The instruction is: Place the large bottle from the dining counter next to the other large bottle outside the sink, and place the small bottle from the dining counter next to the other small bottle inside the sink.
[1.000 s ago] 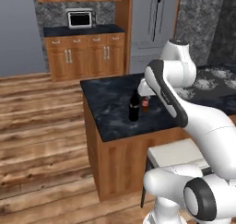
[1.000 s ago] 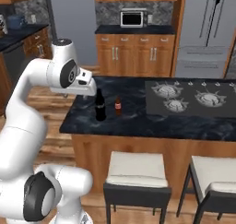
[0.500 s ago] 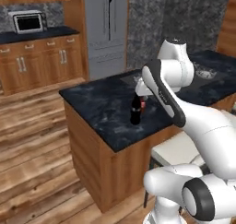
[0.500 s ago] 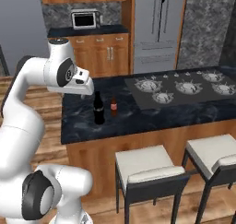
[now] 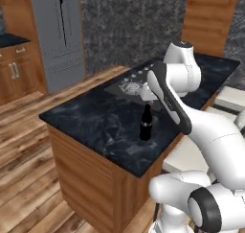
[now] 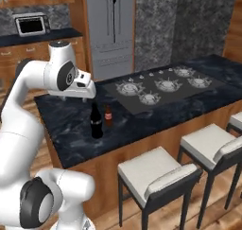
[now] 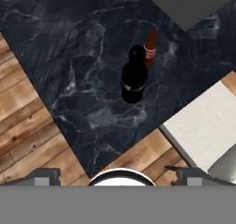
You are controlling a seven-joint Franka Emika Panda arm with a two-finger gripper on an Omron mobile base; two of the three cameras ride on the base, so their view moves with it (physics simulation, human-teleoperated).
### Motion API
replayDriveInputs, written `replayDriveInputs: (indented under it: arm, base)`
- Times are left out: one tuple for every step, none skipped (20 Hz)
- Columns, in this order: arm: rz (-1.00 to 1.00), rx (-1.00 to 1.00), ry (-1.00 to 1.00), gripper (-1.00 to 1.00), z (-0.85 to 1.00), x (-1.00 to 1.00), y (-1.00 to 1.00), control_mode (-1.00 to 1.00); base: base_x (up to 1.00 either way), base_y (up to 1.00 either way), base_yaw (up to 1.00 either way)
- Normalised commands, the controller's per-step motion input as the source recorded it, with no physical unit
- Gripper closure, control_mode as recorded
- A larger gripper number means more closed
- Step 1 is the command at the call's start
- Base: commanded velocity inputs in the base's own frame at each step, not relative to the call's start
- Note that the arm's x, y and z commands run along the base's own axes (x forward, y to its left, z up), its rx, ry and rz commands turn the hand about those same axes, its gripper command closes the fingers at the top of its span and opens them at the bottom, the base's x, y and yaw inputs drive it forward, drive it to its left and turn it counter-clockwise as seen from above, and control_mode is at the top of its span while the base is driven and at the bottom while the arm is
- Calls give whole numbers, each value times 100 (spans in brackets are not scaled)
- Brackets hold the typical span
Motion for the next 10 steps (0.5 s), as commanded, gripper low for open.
replayDriveInputs:
  arm:
    - [0, 0, 0, -100, 0, 0, 0, 100]
    - [0, 0, 0, -100, 0, 0, 0, 100]
    - [0, 0, 0, -100, 0, 0, 0, 100]
    - [0, 0, 0, -100, 0, 0, 0, 100]
    - [0, 0, 0, -100, 0, 0, 0, 100]
    - [0, 0, 0, -100, 0, 0, 0, 100]
    - [0, 0, 0, -100, 0, 0, 0, 100]
    - [0, 0, 0, -100, 0, 0, 0, 100]
    - [0, 0, 0, -100, 0, 0, 0, 100]
    - [0, 0, 0, -100, 0, 0, 0, 100]
  base:
    - [40, 14, -48]
    - [18, 0, -42]
    - [0, -9, -39]
    - [0, -15, -37]
    - [-4, -11, -34]
    - [-1, -6, -22]
    - [-4, 0, -17]
    - [-7, 0, -12]
    - [-5, 0, -10]
    - [0, 0, -9]
